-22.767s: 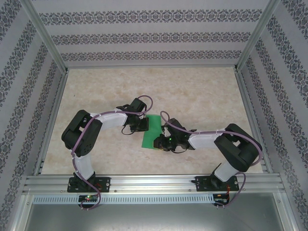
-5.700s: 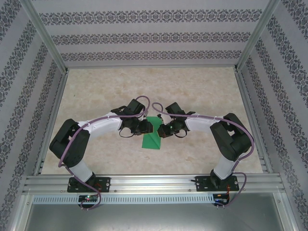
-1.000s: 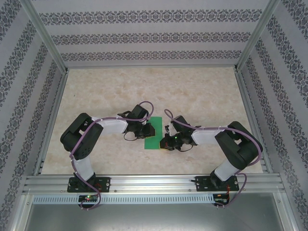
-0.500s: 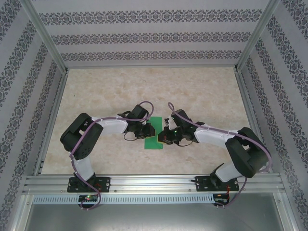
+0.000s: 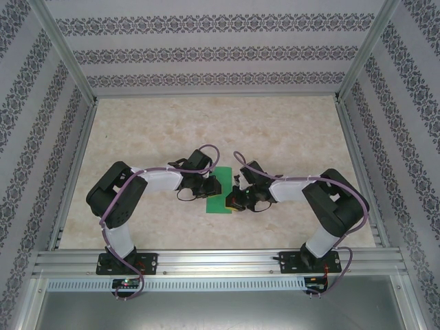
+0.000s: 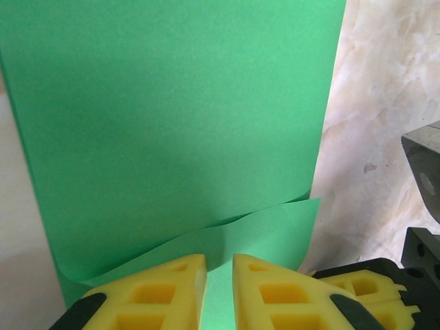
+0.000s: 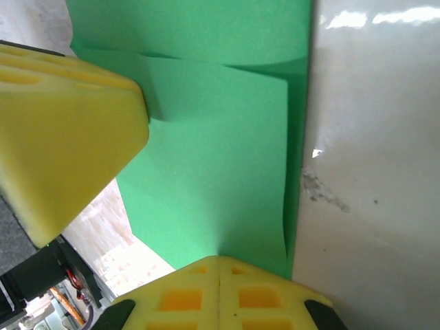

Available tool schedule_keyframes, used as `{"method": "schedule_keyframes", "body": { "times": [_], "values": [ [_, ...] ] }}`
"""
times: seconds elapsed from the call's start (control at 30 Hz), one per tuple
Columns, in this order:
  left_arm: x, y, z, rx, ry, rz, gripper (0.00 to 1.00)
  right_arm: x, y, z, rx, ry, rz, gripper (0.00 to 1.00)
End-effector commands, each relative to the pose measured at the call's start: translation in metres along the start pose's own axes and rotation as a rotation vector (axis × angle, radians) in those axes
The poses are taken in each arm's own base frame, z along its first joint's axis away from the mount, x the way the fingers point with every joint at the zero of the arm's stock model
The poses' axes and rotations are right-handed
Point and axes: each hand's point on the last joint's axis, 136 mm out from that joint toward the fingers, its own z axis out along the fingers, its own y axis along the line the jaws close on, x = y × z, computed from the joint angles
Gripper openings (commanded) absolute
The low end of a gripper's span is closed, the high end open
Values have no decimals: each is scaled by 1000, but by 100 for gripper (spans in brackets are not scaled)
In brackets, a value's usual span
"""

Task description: Fold a paper plane with a square sheet of paper (pick it up from the middle)

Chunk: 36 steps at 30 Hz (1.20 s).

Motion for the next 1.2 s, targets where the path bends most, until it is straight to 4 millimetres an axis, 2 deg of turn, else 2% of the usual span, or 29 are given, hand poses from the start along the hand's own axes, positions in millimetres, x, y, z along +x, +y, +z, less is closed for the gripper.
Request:
{"method": "schedule_keyframes", "body": {
  "times": [0.0,0.13,0.27,0.33,0.5,0.63,0.73,0.83,0.93,1.1,1.17],
  "values": [
    [6,21,2,-91,3,-5,21,20,-30,-5,106,23,63,0],
    [6,22,2,-96,0,-6,21,29,-33,-11,104,31,62,0],
    [7,22,2,-98,5,-5,21,42,-49,-13,139,46,87,0],
    [6,21,2,-94,4,-3,21,43,-50,-16,147,40,83,0],
    [6,18,2,-83,11,7,21,25,-13,-36,76,-30,24,2],
    [5,16,1,-83,9,12,21,12,14,-43,8,-72,-14,2],
    [4,14,2,-78,11,13,21,-3,35,-41,-63,-101,-35,3],
    [4,12,1,-74,11,15,21,-11,44,-32,-71,-75,-42,3],
    [4,12,1,-73,11,17,22,-9,36,-16,-44,-29,-28,3],
    [1,5,-3,-58,4,33,23,5,-7,6,34,25,42,2],
    [-2,0,-6,-46,-6,42,24,9,-17,11,41,32,66,0]
  ]
}}
